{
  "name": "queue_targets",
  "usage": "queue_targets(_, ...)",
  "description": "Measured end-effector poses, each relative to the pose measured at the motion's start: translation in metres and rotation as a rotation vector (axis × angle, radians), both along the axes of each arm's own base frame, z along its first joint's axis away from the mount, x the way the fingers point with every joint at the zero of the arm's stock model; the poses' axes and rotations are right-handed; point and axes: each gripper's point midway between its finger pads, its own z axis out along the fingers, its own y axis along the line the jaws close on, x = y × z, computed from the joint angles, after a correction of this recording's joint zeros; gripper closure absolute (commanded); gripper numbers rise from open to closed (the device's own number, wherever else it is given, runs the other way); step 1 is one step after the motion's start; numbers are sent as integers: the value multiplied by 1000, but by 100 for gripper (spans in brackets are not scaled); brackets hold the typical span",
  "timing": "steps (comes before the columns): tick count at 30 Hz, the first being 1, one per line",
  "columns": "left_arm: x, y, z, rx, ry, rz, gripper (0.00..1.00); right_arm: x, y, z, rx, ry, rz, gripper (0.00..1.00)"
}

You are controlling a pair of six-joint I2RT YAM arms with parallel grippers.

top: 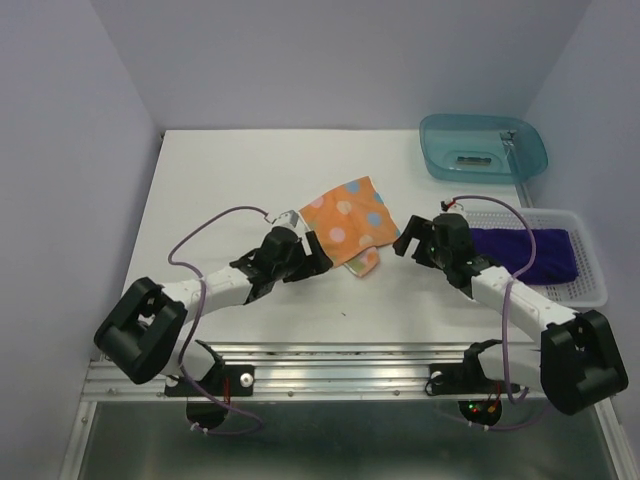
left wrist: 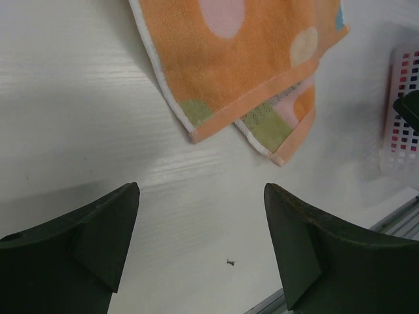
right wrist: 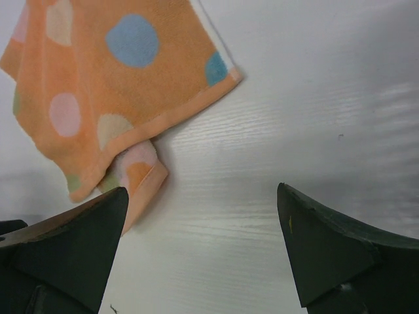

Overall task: Fold and stack the towels
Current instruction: Flatten out the crumpled towel

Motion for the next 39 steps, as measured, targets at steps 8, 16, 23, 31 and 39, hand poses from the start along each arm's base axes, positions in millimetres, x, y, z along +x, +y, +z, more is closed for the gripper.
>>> queue_targets(8, 34, -23, -17, 157, 37, 57, 23, 7, -15, -2, -51, -1, -81, 0)
queue_targets(16, 40, -24, -41, 374, 85, 121, 31, 9, -20, -8, -77, 6, -106, 0)
queue_targets(23, 50, -28, -45, 471, 69, 158, 45, 10, -21, -16, -91, 25, -105, 0)
queue_targets(31, 51, -19, -49, 546, 63, 191, 55, 10, -21, -17, -97, 25, -106, 0)
queue_targets(39, 52, -18, -51, 576, 40, 184, 54, 10, -22, -17, -101, 24, -103, 0)
